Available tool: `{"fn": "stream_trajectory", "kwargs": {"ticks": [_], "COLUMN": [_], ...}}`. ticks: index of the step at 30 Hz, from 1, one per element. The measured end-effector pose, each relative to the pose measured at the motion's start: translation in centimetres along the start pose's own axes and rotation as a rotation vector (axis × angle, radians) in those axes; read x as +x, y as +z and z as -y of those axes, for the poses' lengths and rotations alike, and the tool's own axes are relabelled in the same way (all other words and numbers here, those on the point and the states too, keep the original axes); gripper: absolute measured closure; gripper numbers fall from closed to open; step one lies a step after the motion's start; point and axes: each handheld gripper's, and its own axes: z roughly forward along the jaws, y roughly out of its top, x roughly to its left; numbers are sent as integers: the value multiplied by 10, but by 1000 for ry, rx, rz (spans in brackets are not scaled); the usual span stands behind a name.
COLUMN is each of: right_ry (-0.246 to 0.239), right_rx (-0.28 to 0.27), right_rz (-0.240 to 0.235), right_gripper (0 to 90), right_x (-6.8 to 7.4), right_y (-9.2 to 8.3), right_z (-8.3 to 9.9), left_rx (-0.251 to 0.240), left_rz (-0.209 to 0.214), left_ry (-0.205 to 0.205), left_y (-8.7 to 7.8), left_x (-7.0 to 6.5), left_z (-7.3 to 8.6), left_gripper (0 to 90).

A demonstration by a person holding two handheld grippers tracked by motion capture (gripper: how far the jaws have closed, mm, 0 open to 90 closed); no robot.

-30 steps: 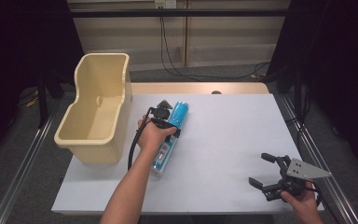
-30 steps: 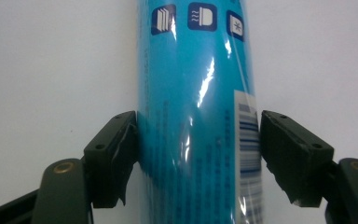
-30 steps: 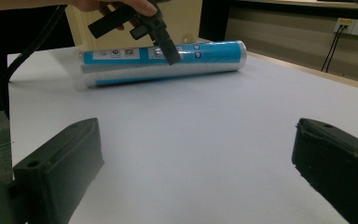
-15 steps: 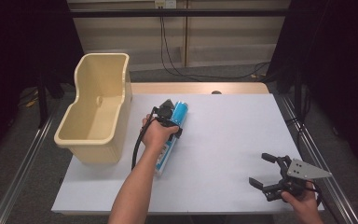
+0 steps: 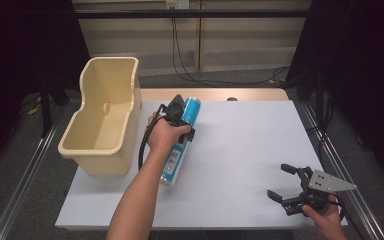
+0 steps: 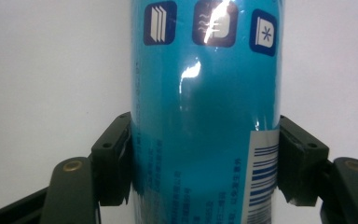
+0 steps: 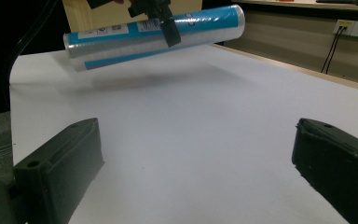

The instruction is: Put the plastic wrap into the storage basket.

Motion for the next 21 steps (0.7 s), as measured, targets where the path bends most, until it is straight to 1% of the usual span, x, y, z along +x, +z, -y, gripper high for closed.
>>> {"fn": "stream_trajectory", "kwargs": {"ticks": [2,4,5,7,8,9,10,11,12,13,14,15,17,18,19,21], "right_ry": [1,0,0,-1,2,1,-1,1,2,5,5,4,5,4,6,4], "right_rx": [-1,0,0,-1,-3,-2,-1,-2,-2,-4,-3,-3,-5,-5,-6,-9], "right_rz": [-1,-2,-1,-1,0,-1,-3,-2,-3,-2,-1,2,2,2,3,6], "right_gripper": [11,11,11,11,11,11,11,11,11,11,11,11,11,11,11,11], "right_x": [0,0,0,0,0,0,-1,-1,-1,0,0,0,0,0,0,-1], "right_y": [0,0,0,0,0,0,0,0,0,0,0,0,0,0,0,0], "right_z": [0,0,0,0,0,0,0,0,0,0,0,0,0,0,0,0], "left_rx": [-7,-16,-11,-16,-22,-22,-23,-27,-26,-24,-27,-22,-25,-25,-22,-25], "left_rz": [12,5,0,-9,-6,-6,4,5,7,2,4,-3,3,3,6,5], "left_ry": [-6,-10,-7,-5,-8,-8,-13,-19,-13,-17,-15,-22,-25,-25,-31,-38], "left_y": [-9,-16,-21,-28,-32,-32,-39,-43,-46,-50,-52,-56,-61,-61,-66,-70], "left_x": [1,1,1,1,1,1,2,3,3,3,3,3,4,4,6,7], "left_z": [-1,-2,-3,-4,-4,-4,-5,-5,-5,-6,-6,-7,-7,-7,-8,-8], "left_gripper": [321,321,321,321,321,321,321,322,321,321,321,321,321,321,321,321]}}
